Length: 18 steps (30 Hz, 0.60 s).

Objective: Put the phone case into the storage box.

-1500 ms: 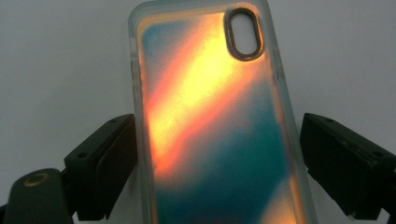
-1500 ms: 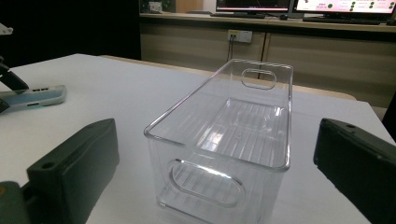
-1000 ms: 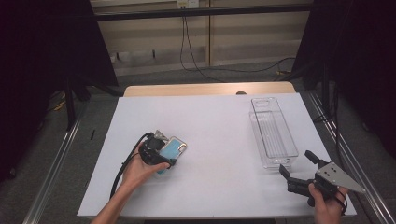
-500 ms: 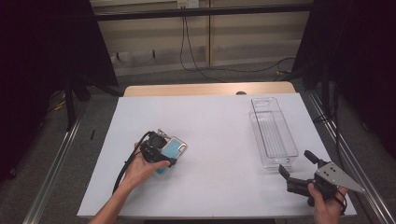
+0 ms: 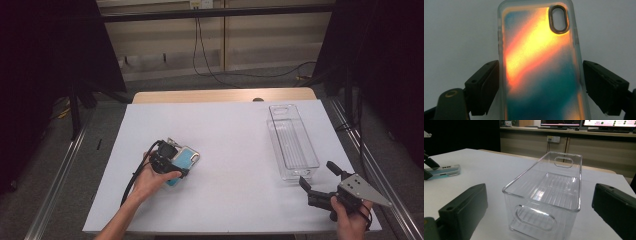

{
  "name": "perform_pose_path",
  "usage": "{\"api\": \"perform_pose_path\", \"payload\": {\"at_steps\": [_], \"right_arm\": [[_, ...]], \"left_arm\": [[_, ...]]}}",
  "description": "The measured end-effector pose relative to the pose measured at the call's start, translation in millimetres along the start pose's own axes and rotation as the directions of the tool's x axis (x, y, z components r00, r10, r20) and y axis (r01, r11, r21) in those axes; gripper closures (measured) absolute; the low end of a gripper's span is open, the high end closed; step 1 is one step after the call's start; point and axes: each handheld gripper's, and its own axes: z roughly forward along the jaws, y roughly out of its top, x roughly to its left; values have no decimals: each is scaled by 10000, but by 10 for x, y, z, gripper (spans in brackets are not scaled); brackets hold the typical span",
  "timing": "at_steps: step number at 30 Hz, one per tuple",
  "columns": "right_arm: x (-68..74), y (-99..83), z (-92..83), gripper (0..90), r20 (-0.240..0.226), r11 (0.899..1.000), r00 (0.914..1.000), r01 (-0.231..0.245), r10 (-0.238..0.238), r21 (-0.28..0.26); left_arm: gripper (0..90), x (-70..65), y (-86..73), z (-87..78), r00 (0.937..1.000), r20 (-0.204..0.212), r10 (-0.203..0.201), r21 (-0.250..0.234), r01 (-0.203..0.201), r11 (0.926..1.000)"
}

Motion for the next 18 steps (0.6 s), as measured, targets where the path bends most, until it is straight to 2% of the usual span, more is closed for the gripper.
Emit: {"api": "perform_pose_path", "payload": {"at_steps": [5, 11, 15, 18], "right_arm": [[1, 2, -2, 0, 29, 10000, 10000, -9, 9, -4], [5, 2, -3, 0, 26, 10000, 10000, 18, -18, 3], [-2, 0, -3, 0, 26, 10000, 10000, -17, 17, -4], [0, 2, -6, 0, 20, 10000, 10000, 8, -8, -8]], "left_arm": [[171, -15, -17, -26, 10000, -24, 95, -99, -95, 9999], [170, -11, -24, -78, 10000, -54, 64, -496, -67, 9987], [171, -11, -25, -132, 9998, -24, 206, -694, -207, 9974], [171, -30, -28, -169, 9996, -156, 241, -1052, -256, 9941]]}}
